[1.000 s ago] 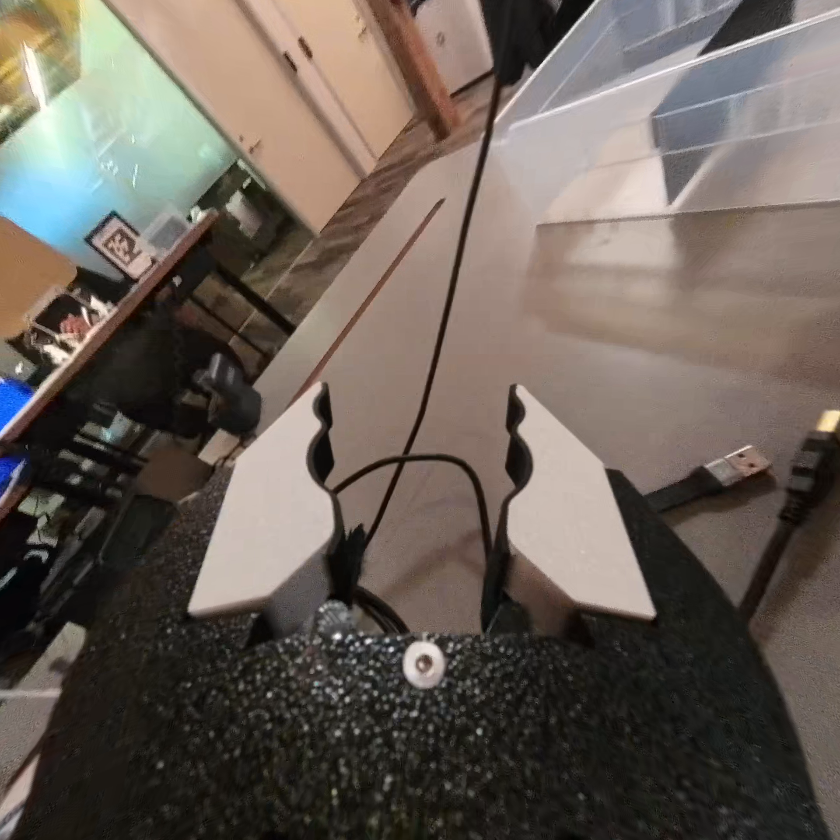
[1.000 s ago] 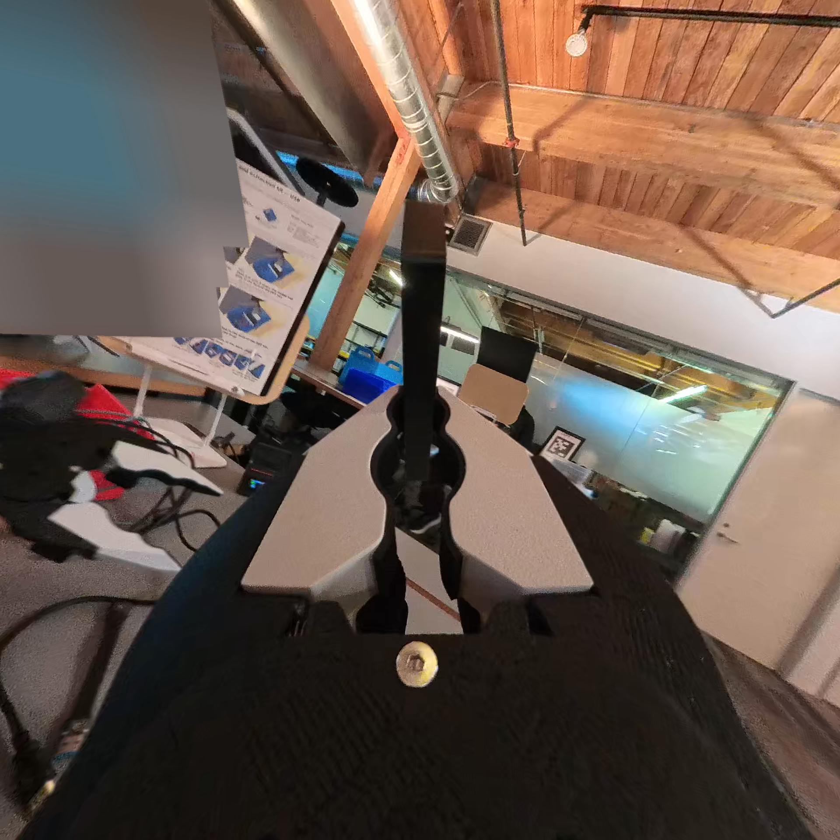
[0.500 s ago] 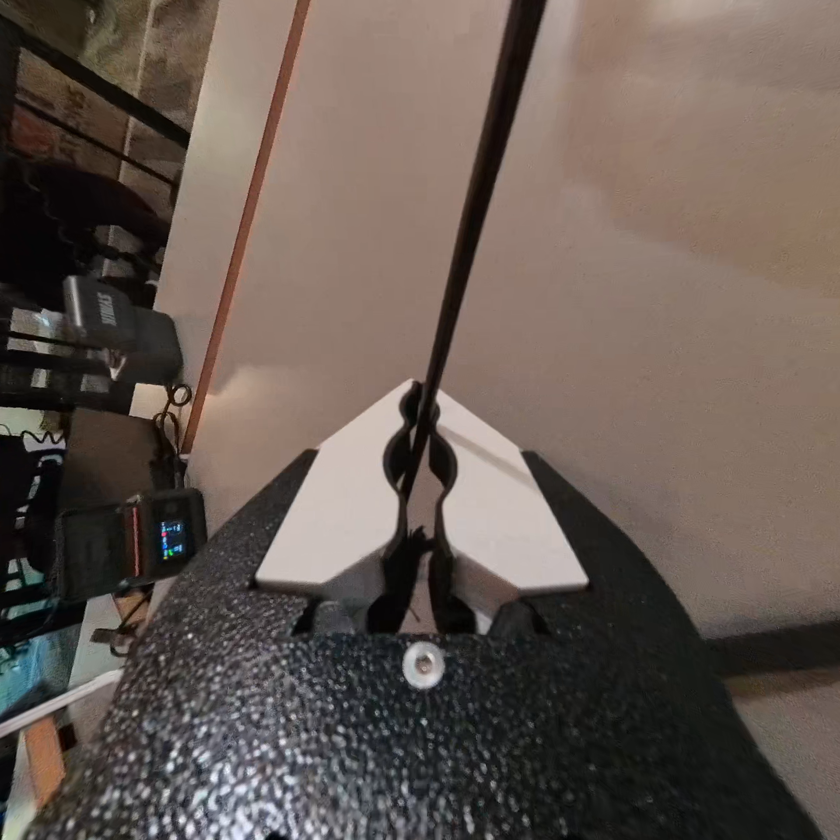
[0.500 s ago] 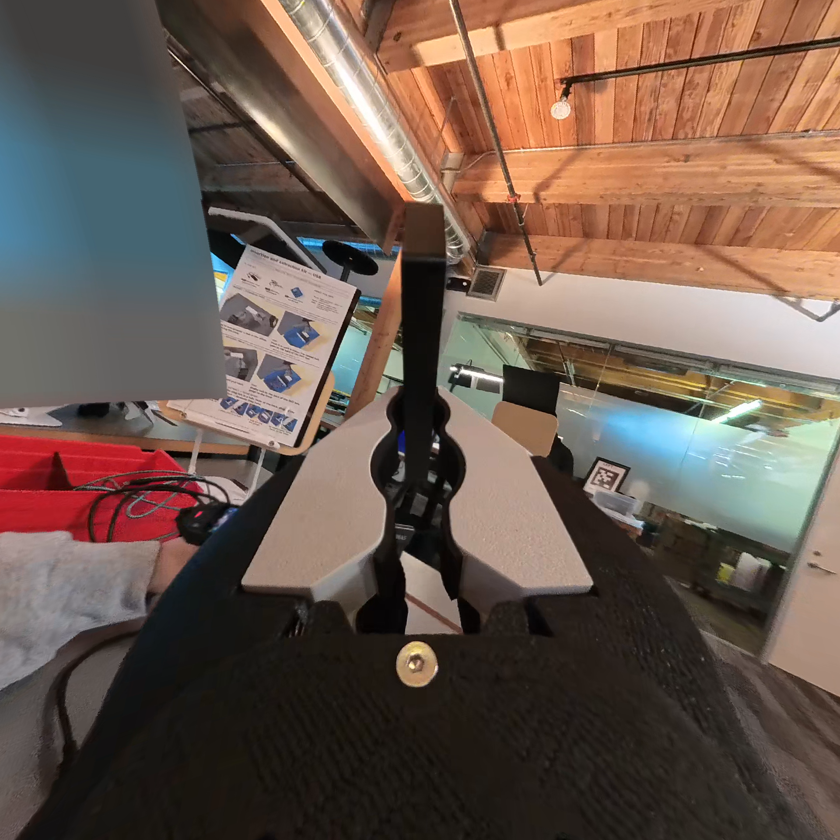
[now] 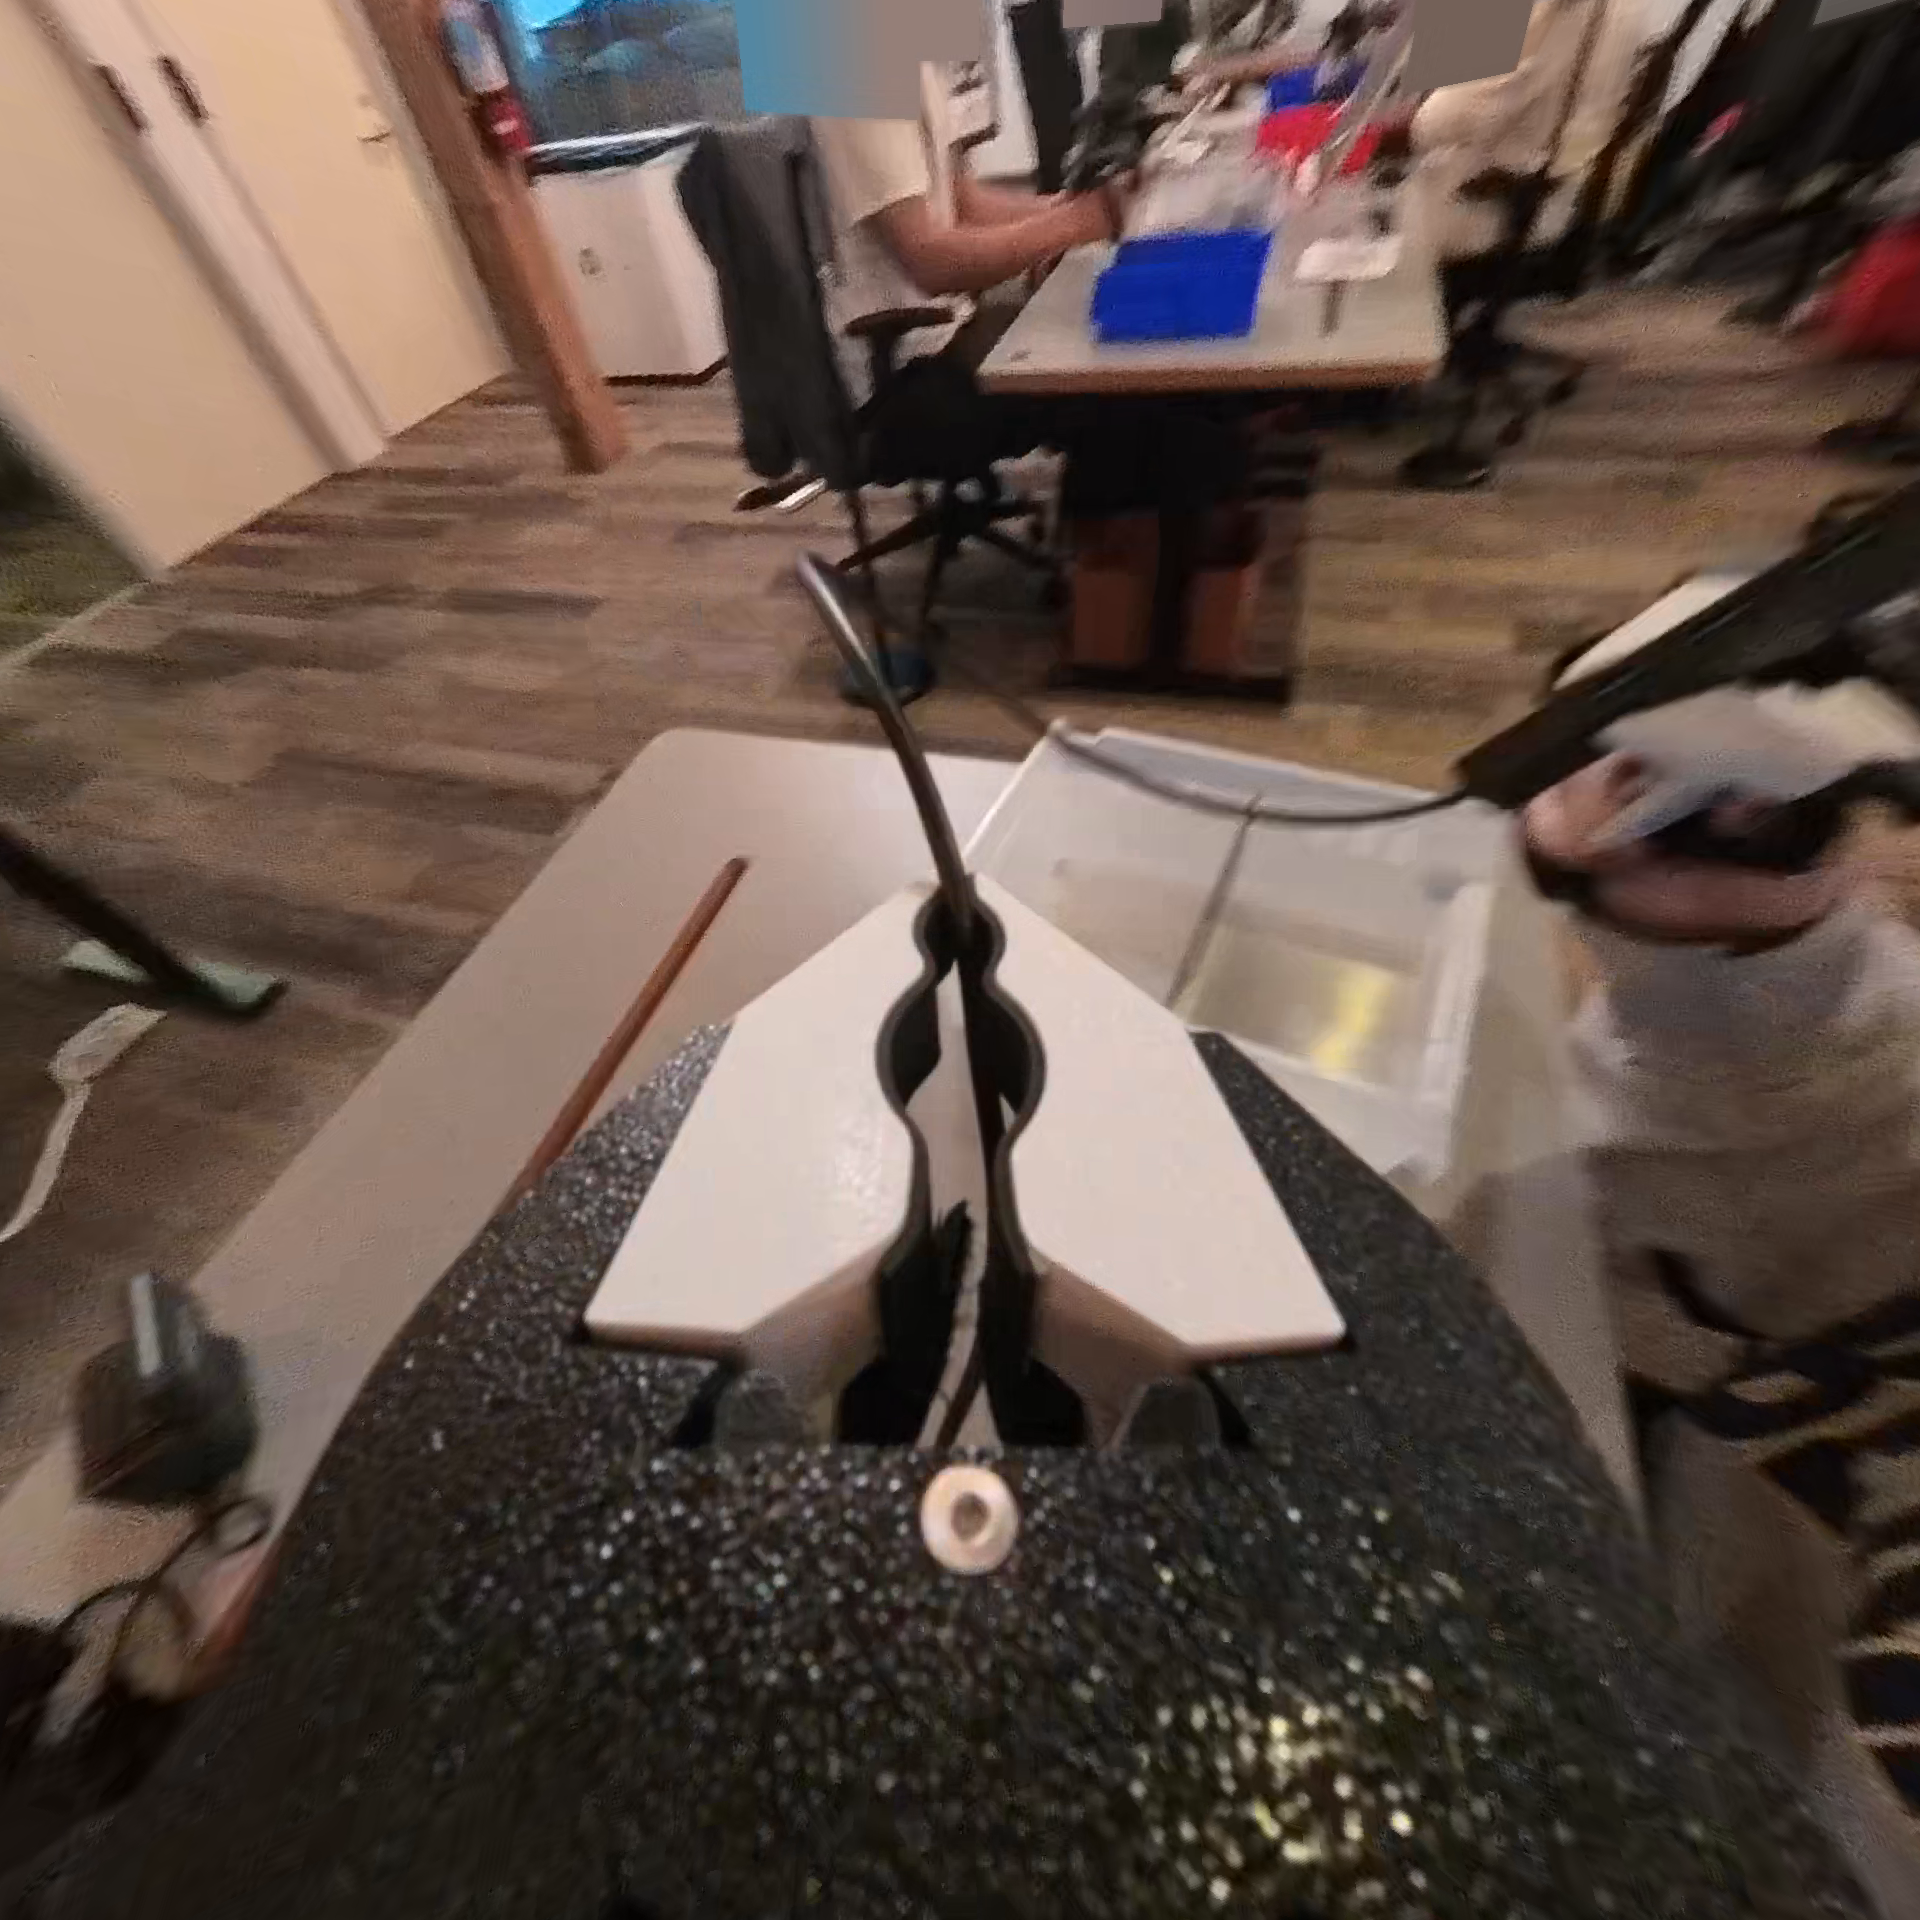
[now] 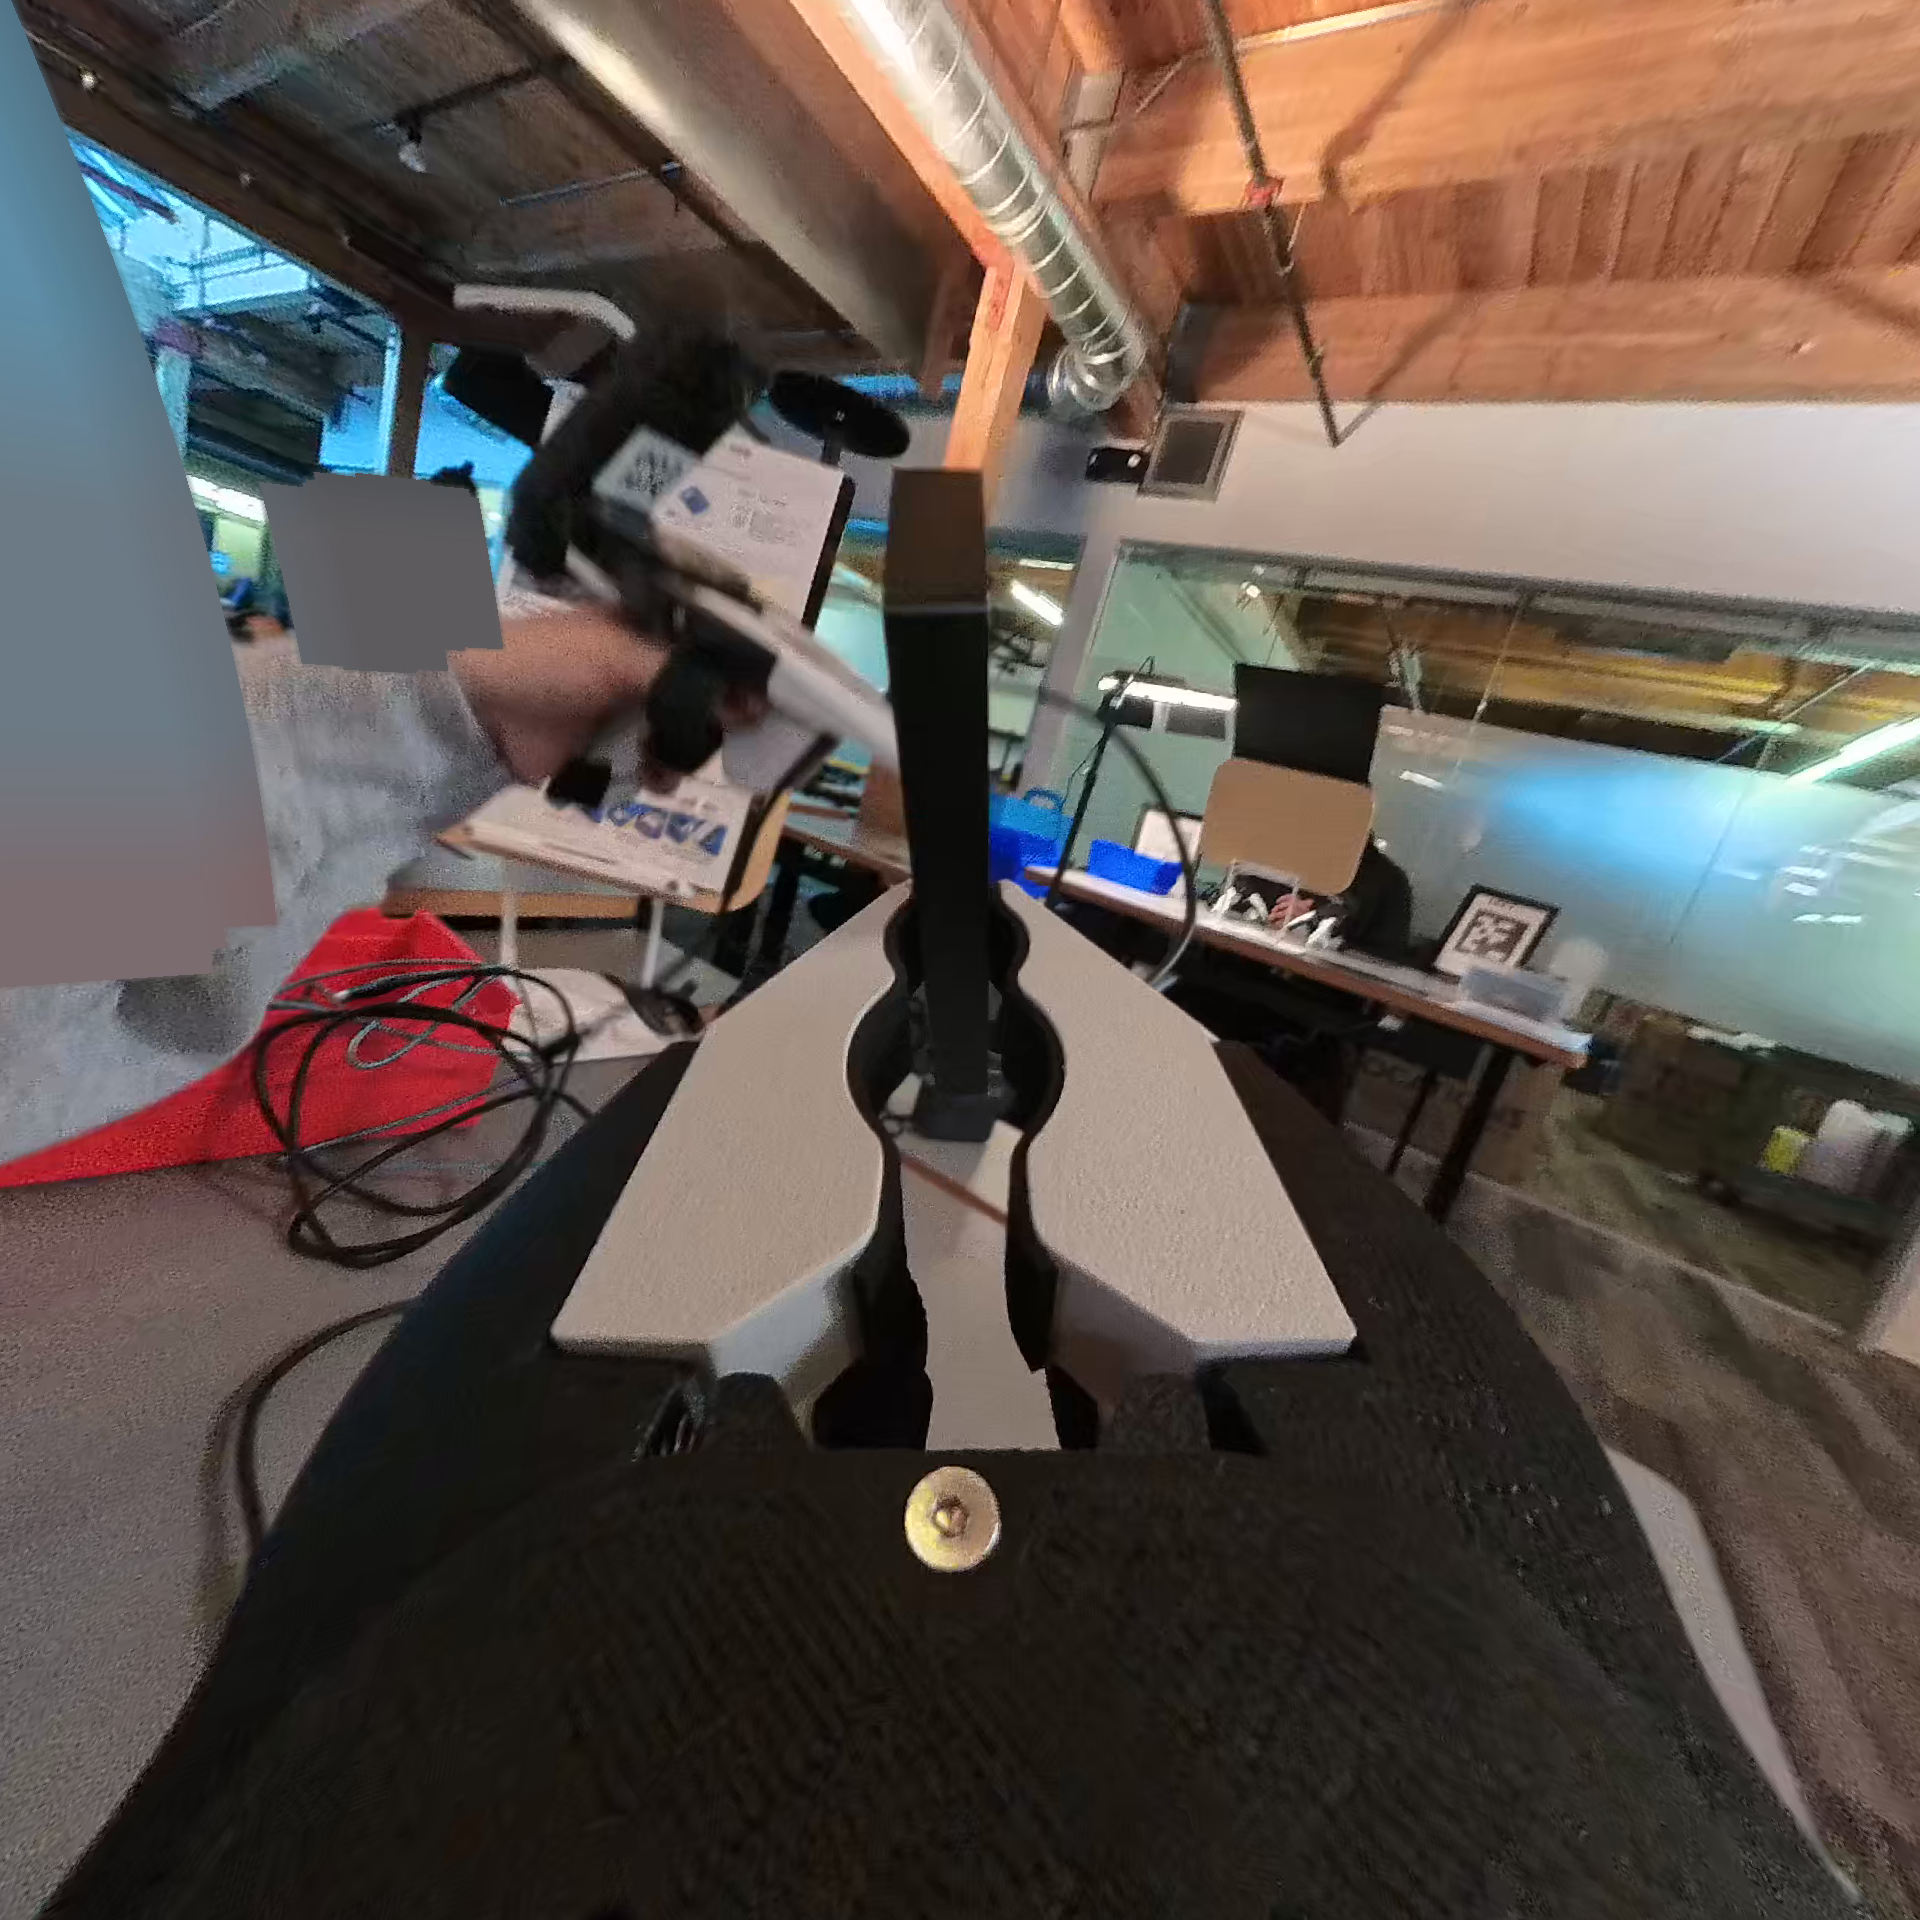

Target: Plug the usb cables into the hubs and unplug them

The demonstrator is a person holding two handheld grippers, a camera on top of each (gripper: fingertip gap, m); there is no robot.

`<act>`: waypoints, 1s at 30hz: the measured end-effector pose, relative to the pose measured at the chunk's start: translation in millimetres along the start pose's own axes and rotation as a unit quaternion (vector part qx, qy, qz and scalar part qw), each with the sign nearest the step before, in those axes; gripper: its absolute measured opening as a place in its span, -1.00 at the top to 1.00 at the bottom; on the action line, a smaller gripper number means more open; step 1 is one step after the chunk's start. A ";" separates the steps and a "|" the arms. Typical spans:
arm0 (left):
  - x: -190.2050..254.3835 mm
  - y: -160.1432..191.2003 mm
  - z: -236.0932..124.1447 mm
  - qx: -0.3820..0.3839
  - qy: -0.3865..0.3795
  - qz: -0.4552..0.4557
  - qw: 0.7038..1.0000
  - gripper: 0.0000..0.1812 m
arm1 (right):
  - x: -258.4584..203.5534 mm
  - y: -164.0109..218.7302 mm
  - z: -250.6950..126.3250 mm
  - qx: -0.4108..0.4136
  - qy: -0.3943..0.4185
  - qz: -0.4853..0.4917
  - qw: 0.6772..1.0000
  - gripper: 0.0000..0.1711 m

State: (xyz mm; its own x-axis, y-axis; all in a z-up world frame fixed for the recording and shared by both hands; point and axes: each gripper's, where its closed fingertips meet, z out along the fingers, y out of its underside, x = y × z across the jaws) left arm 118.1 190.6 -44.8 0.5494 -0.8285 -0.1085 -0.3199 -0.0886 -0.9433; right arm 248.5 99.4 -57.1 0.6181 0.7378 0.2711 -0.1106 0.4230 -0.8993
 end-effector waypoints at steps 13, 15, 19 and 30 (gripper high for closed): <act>91.7 -26.4 4.7 0.104 0.134 -0.027 0.985 1.00 | -78.3 67.2 64.4 -0.063 -0.171 0.181 0.967 0.90; 99.1 -19.6 7.8 0.120 0.142 -0.031 0.982 1.00 | -86.5 69.7 70.0 -0.053 -0.186 0.209 0.959 0.90; 107.2 -13.7 9.7 0.153 0.156 -0.032 0.975 1.00 | -92.2 81.1 80.1 -0.052 -0.185 0.245 0.950 0.90; 94.3 12.2 21.1 0.125 0.097 0.023 0.987 1.00 | -99.9 88.1 80.5 -0.050 -0.228 0.300 0.925 0.92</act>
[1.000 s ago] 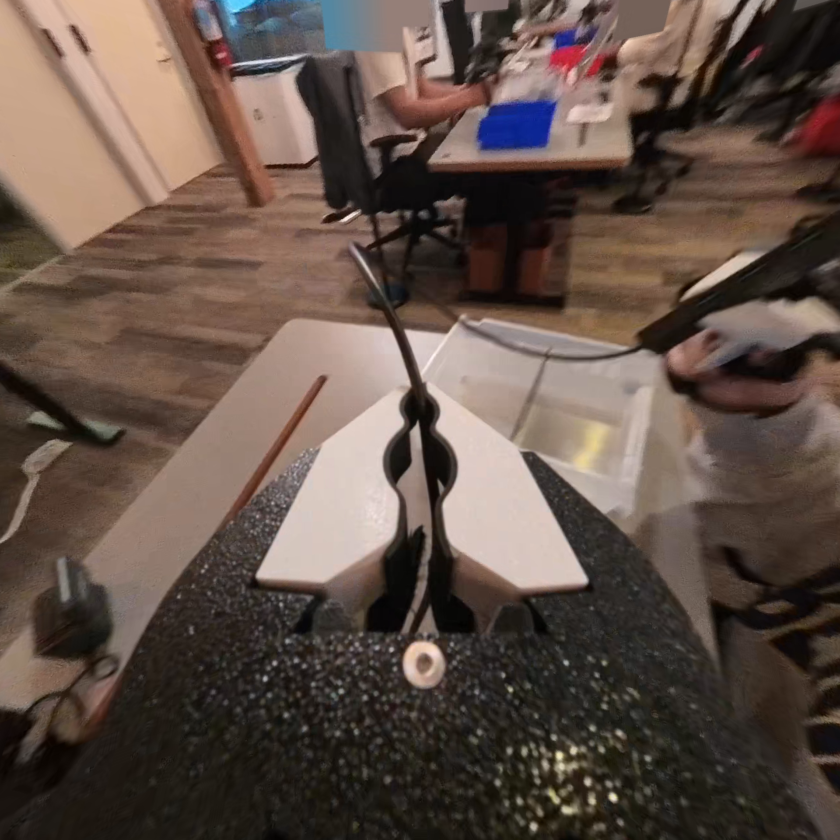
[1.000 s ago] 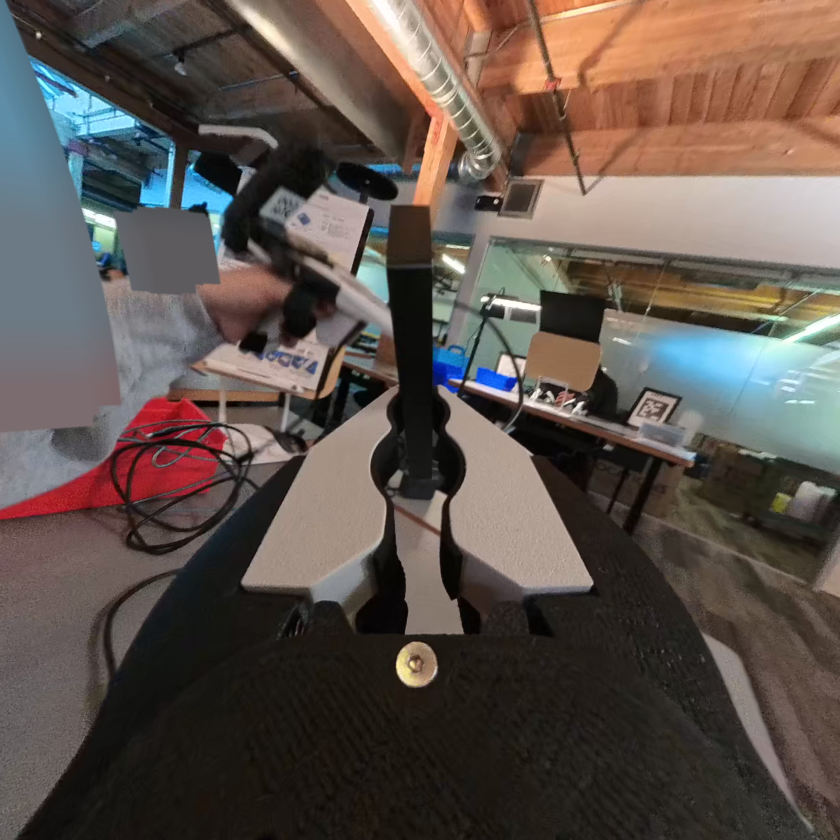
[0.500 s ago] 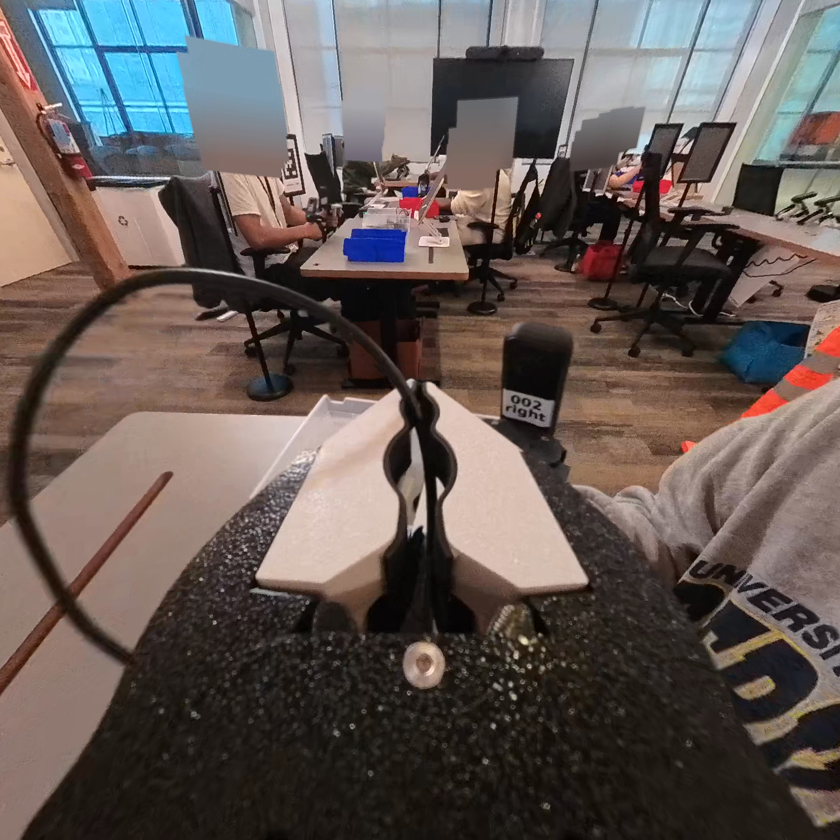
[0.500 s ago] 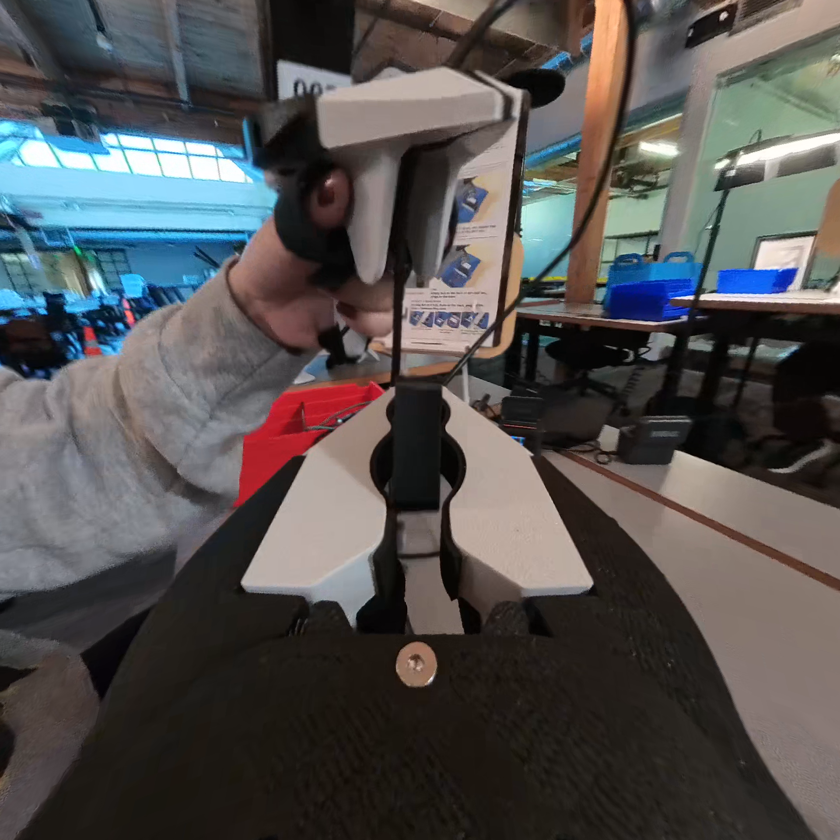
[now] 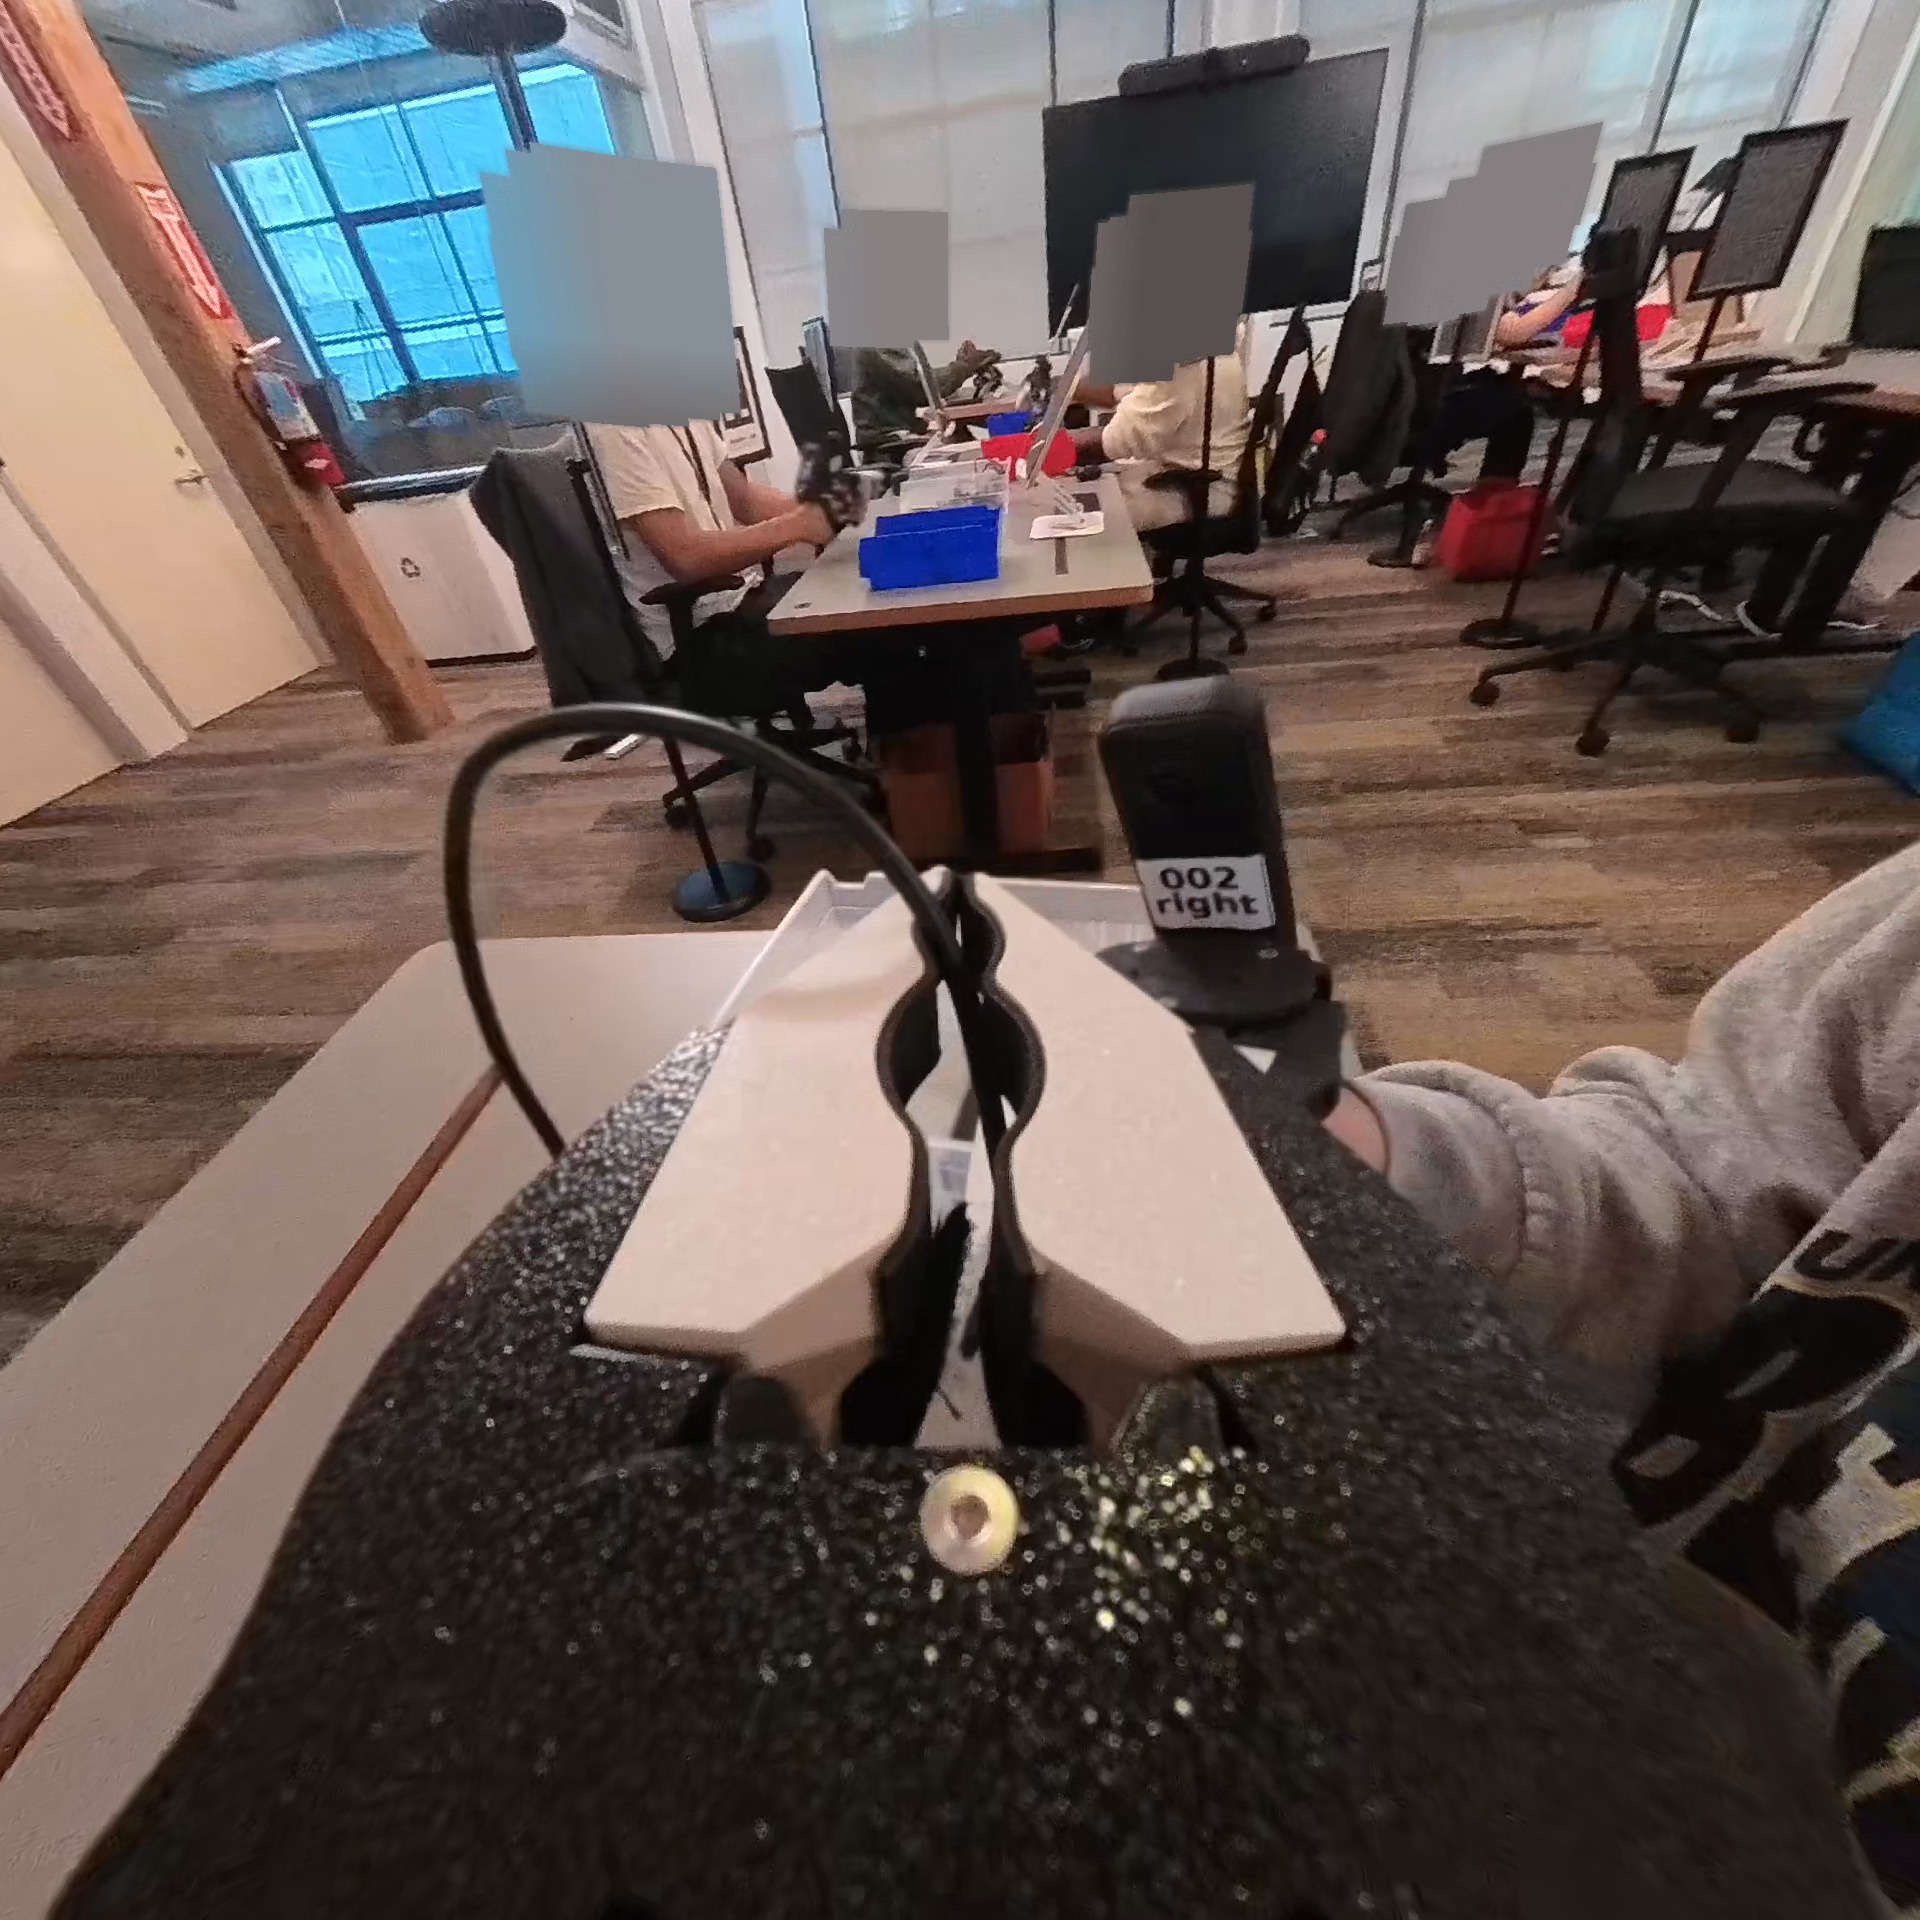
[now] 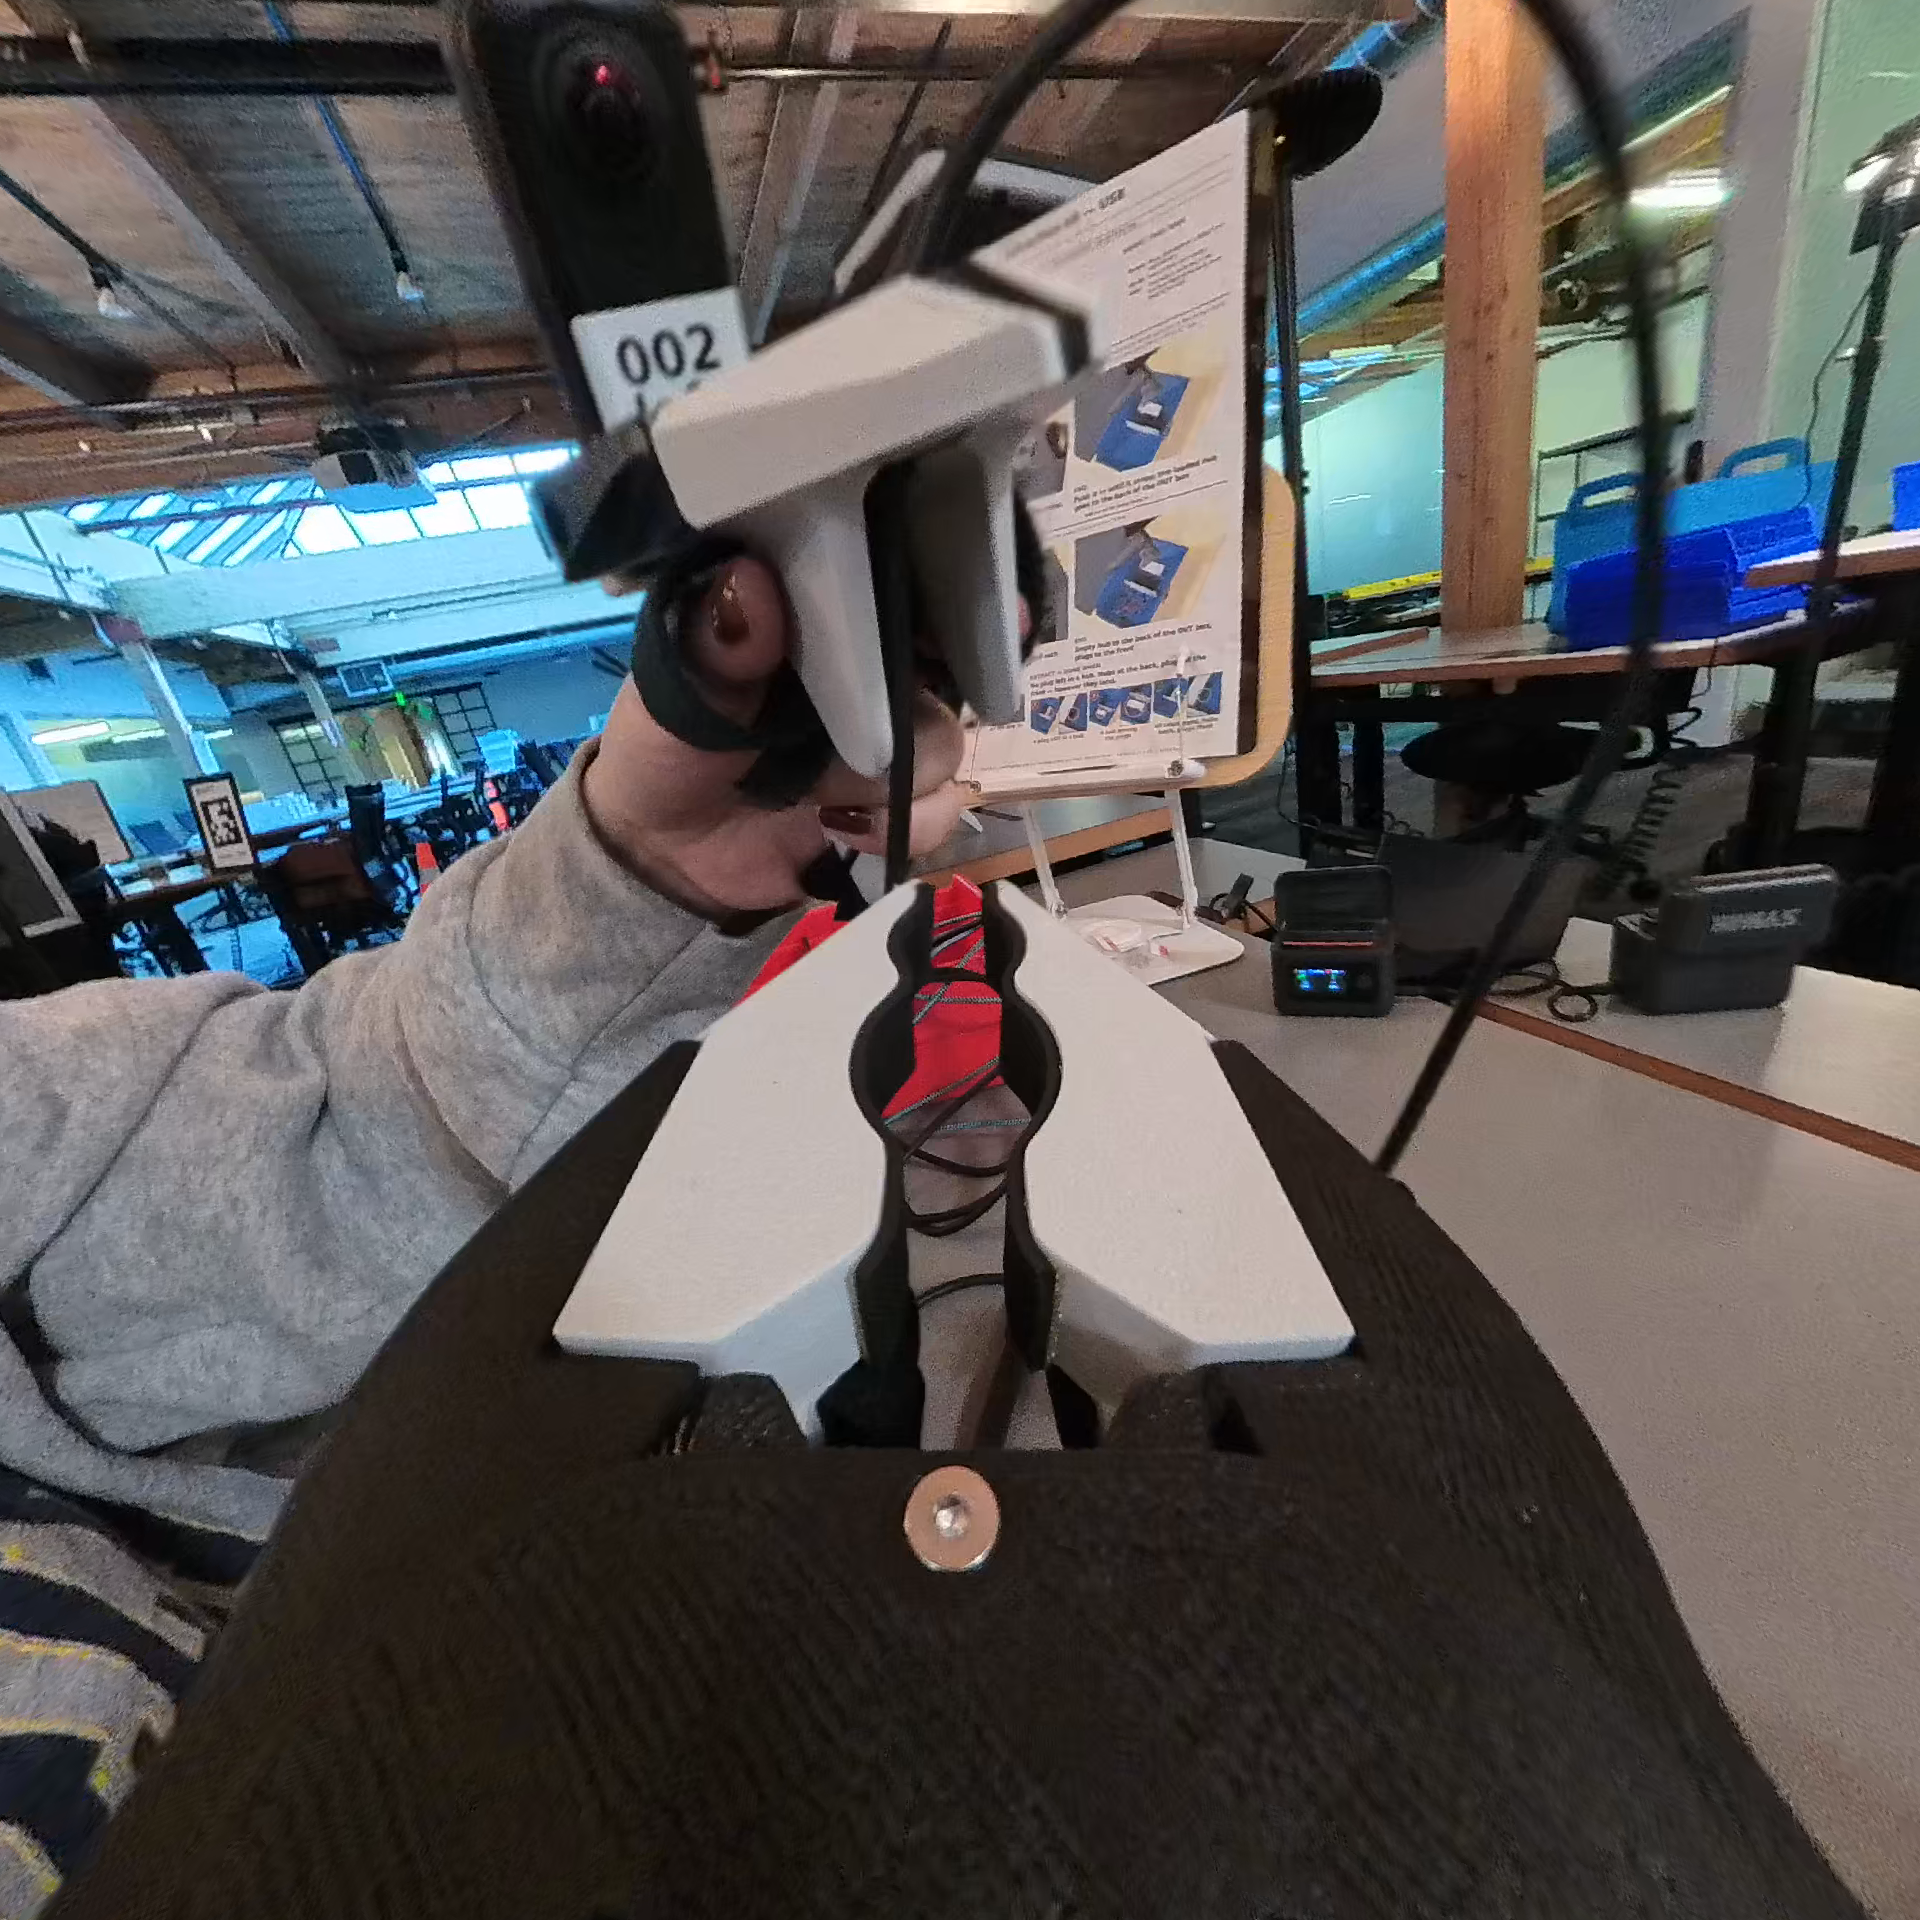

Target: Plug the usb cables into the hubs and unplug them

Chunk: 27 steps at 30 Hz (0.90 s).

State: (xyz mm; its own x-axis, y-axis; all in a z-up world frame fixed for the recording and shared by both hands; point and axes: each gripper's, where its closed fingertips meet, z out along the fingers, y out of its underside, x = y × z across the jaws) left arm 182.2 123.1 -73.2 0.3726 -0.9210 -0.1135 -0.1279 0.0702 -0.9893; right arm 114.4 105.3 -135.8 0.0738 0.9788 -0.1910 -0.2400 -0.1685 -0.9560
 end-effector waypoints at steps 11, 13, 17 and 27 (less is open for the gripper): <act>-15.5 -9.7 -12.9 -0.048 -0.115 0.133 0.983 1.00 | 78.4 11.9 -33.7 -0.053 0.229 -0.006 0.972 0.44; -18.4 -18.7 -16.3 -0.053 -0.138 0.150 0.977 1.00 | 85.1 18.3 -35.4 -0.076 0.256 -0.018 0.964 0.40; -22.7 -31.5 -24.6 -0.060 -0.176 0.175 0.967 1.00 | 93.5 20.8 -40.3 -0.094 0.301 -0.051 0.947 0.43; -30.4 -21.2 -57.1 -0.104 -0.254 0.209 0.938 1.00 | 70.8 -0.2 -41.1 -0.078 0.258 -0.080 0.960 1.00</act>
